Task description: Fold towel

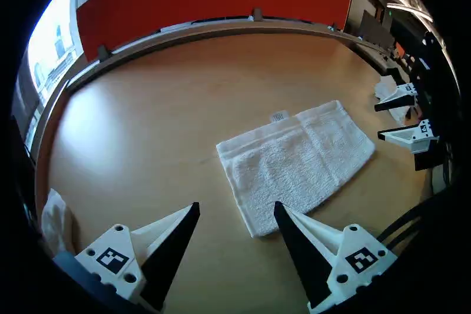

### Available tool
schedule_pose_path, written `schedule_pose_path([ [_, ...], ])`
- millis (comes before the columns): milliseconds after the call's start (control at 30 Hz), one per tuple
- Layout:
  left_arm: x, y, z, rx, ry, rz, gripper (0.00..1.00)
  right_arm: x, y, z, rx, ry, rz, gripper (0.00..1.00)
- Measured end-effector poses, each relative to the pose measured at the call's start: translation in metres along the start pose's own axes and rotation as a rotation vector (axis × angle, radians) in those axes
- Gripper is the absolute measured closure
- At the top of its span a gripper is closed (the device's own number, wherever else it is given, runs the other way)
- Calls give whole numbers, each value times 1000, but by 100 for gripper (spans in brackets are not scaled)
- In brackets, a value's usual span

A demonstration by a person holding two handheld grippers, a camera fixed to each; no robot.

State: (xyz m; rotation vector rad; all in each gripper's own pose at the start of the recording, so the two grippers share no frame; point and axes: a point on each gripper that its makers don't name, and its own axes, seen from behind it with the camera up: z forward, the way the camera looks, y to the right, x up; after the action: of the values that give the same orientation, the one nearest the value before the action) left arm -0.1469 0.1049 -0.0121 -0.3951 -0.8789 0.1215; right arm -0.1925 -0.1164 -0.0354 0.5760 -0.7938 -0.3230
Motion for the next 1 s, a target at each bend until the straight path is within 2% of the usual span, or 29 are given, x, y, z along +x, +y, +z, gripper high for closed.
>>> schedule_pose_path([
  [267,-2,0,-7,13,24,-23,6,-3,-1,1,14,-5,-16,3],
  [1000,-17,-22,-43,120,123,-115,6,-4,-11,2,87,-25,-101,2],
])
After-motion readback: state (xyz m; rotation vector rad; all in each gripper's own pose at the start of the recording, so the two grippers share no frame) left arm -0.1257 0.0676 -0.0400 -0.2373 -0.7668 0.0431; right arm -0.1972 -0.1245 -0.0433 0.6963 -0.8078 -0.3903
